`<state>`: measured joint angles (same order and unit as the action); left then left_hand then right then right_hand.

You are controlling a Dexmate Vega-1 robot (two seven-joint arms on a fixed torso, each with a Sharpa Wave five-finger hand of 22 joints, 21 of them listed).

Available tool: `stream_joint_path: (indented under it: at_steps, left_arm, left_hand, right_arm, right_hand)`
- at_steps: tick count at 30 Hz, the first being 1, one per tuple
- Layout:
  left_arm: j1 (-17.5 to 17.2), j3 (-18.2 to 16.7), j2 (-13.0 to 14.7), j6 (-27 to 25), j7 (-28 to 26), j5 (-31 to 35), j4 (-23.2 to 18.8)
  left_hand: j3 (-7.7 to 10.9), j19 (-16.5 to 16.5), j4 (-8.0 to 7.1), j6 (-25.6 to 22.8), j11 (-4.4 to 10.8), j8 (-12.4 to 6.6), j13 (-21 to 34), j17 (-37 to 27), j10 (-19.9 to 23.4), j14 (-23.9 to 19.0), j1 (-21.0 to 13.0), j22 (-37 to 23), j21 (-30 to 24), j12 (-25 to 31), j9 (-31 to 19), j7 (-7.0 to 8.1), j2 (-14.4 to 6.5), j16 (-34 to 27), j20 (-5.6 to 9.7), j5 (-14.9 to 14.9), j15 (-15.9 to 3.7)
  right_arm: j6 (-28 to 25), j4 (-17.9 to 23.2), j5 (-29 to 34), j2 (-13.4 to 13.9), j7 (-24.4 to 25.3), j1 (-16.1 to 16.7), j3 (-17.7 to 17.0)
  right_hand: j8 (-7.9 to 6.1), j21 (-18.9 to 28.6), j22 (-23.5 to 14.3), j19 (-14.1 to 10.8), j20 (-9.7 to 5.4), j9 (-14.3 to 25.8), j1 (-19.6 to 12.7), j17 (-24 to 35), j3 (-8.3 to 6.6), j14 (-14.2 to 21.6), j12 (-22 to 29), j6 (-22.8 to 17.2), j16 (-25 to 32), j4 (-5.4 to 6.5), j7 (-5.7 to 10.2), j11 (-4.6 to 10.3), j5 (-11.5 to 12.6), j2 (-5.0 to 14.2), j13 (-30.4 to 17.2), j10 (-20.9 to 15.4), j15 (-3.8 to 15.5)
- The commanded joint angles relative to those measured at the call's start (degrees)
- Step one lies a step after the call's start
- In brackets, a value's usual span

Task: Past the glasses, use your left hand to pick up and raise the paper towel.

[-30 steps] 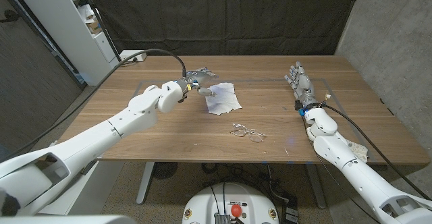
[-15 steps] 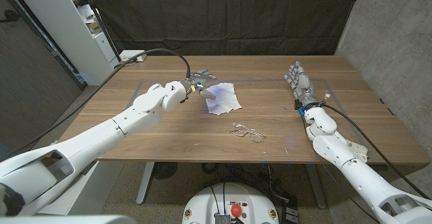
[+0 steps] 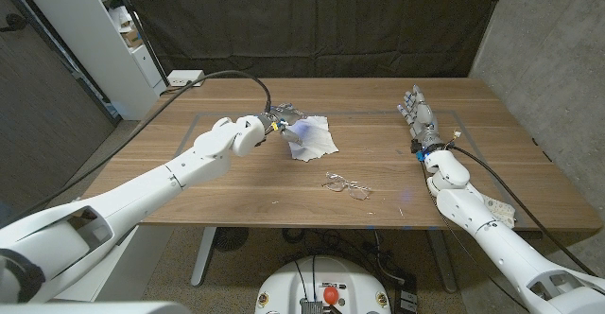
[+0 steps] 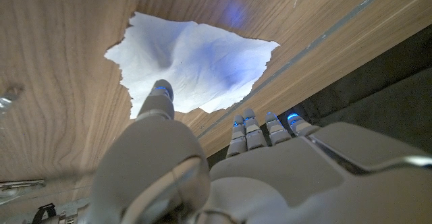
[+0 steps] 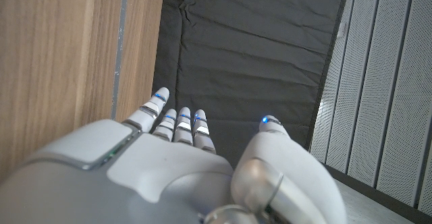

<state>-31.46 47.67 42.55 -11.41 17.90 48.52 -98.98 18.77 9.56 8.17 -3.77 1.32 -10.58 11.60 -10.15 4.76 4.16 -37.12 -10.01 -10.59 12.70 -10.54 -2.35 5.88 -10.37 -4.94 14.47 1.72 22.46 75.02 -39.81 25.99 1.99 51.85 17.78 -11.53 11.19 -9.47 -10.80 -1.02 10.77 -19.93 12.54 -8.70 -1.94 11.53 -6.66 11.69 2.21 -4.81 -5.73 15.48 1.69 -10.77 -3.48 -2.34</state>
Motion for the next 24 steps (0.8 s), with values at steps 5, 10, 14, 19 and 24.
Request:
stream_joint_path:
  at_steps: [5,10,14,19,24]
  left_arm:
    - [3.8,3.5,-3.1,0.3,5.5,0.0,4.4]
    - [4.7,4.0,-3.6,-0.1,6.7,-0.2,5.0]
    - [5.0,4.5,-3.8,-0.5,6.9,-0.1,5.2]
    - [5.0,4.9,-3.9,-0.9,6.8,-0.1,5.4]
    - [4.9,5.2,-3.8,-1.4,7.2,0.0,5.3]
  left_hand:
    - [-0.46,0.1,-0.12,-0.3,-0.15,-0.29,0.2,-0.2,0.2,0.1,-0.1,-0.2,-0.3,0.1,-0.1,0.05,0.6,-0.2,-0.85,0.7,0.07]
    - [-0.84,0.1,-0.27,-1.3,-0.08,-0.69,0.2,-0.2,1.0,-0.6,0.0,-0.2,-0.4,0.4,-0.1,0.03,0.9,-0.5,-0.98,0.9,-0.1]
    - [-0.98,0.1,-0.33,-1.6,0.18,-0.77,0.2,-0.2,1.2,-0.7,0.1,-0.2,-0.4,0.4,-0.1,-0.03,0.9,-0.5,-1.04,1.0,-0.11]
    - [-1.07,0.1,-0.37,-1.7,0.18,-0.76,0.2,-0.2,1.2,-0.9,0.0,-0.2,-0.4,0.4,-0.1,-0.06,0.9,-0.6,-1.2,1.1,-0.15]
    - [-1.11,0.1,-0.39,-1.7,0.18,-0.77,0.2,-0.2,1.2,-1.0,0.0,-0.2,-0.5,0.4,-0.1,-0.05,0.9,-0.6,-1.31,1.2,-0.14]
  right_arm:
    - [-0.3,-0.5,-0.1,0.0,-0.1,-0.4,0.0]
    - [-0.4,-0.5,-0.2,0.1,-0.1,-0.5,-0.1]
    - [-0.5,-0.7,-0.3,0.1,-0.2,-0.6,-0.1]
    - [-0.5,-0.9,-0.3,0.1,-0.4,-0.7,-0.1]
    - [-0.5,-0.8,-0.4,0.1,-0.5,-0.6,0.0]
  right_hand:
    - [0.22,-0.1,-0.3,-0.5,-0.03,0.1,-0.6,0.0,0.08,0.2,-0.1,-0.4,0.3,-0.12,-0.31,0.1,0.2,0.18,-0.2,-0.3,-0.36]
    - [0.25,-0.1,-0.3,-0.5,-0.01,0.1,-0.6,0.0,0.11,0.2,-0.1,-0.4,0.3,-0.15,-0.37,0.14,0.2,0.19,-0.2,-0.3,-0.36]
    - [0.22,-0.2,-0.3,-0.5,0.01,0.1,-0.5,0.0,0.12,0.2,-0.1,-0.4,0.3,-0.15,-0.32,0.11,0.2,0.21,-0.2,-0.3,-0.39]
    - [0.21,-0.2,-0.3,-0.5,0.04,0.1,-0.5,0.0,0.15,0.2,-0.1,-0.5,0.3,-0.16,-0.34,0.04,0.1,0.22,-0.2,-0.3,-0.51]
    - [0.22,-0.2,-0.3,-0.4,0.05,0.1,-0.5,0.0,0.19,0.3,-0.1,-0.5,0.3,-0.17,-0.35,0.01,0.1,0.23,-0.2,-0.4,-0.53]
